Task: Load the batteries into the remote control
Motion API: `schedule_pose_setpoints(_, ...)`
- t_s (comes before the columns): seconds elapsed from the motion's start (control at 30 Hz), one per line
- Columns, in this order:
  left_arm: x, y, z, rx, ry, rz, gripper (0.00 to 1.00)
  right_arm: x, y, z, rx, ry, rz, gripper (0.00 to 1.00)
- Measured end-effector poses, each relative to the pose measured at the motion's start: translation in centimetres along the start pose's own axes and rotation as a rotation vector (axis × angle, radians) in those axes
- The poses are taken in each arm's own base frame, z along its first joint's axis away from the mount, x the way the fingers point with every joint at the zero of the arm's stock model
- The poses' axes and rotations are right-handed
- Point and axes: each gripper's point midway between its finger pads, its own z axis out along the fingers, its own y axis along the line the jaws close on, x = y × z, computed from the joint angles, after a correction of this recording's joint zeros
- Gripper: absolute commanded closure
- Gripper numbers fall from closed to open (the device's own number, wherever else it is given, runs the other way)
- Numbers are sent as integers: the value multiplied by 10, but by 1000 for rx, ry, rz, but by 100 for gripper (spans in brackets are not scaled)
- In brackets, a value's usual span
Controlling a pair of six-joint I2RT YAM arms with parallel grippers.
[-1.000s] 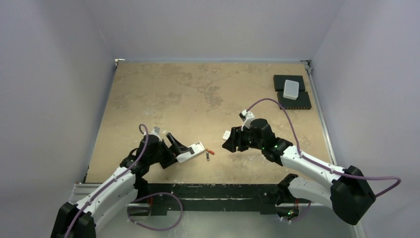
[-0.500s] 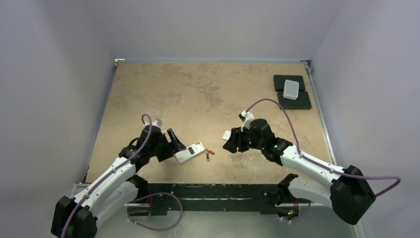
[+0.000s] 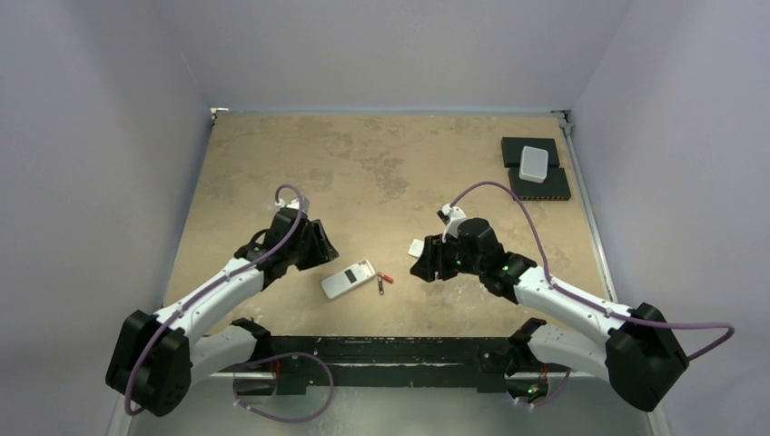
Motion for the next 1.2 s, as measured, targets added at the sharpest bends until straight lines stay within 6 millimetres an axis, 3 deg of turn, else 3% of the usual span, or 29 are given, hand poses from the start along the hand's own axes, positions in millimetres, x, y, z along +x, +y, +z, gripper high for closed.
schedule_pose_setpoints(0.23,8,5,18,-1,22,21,56,1,0,0,1,3,0,46)
schedule_pose_setpoints(0.57,30,12,25,34,72,21,56,9,-5,7,11,49,-3,48)
schedule_pose_setpoints(0.9,49,12,21,94,101,-15,55,23,15,20,-18,120,-55,49)
schedule_pose_setpoints(1.2,61,8,14,152,120,-57,54,25,20,32,15,135,-88,49)
